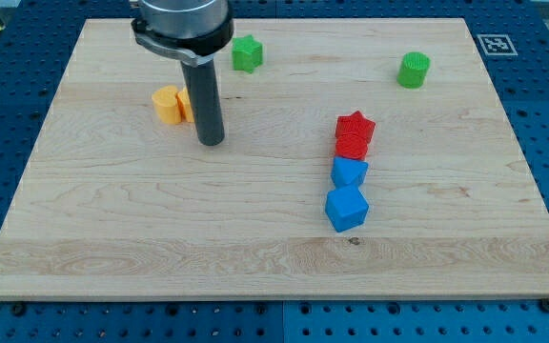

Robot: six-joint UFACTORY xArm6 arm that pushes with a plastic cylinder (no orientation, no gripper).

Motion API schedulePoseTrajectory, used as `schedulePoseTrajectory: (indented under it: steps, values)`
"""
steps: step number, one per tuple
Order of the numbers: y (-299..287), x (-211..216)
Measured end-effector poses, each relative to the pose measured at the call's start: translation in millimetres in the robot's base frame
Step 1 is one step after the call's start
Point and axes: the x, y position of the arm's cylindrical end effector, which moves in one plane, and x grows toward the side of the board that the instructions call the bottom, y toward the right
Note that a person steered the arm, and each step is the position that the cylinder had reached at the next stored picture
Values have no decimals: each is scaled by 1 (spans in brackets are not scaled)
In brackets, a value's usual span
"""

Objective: Put the green star right to the yellow hexagon

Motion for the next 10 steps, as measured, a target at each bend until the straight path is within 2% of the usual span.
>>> schedulePoseTrajectory:
  steps: [4, 6, 8, 9, 10]
  values:
    - [22, -99]
    - [64, -113]
    - [70, -192]
    - [53, -205]
    - [34, -190]
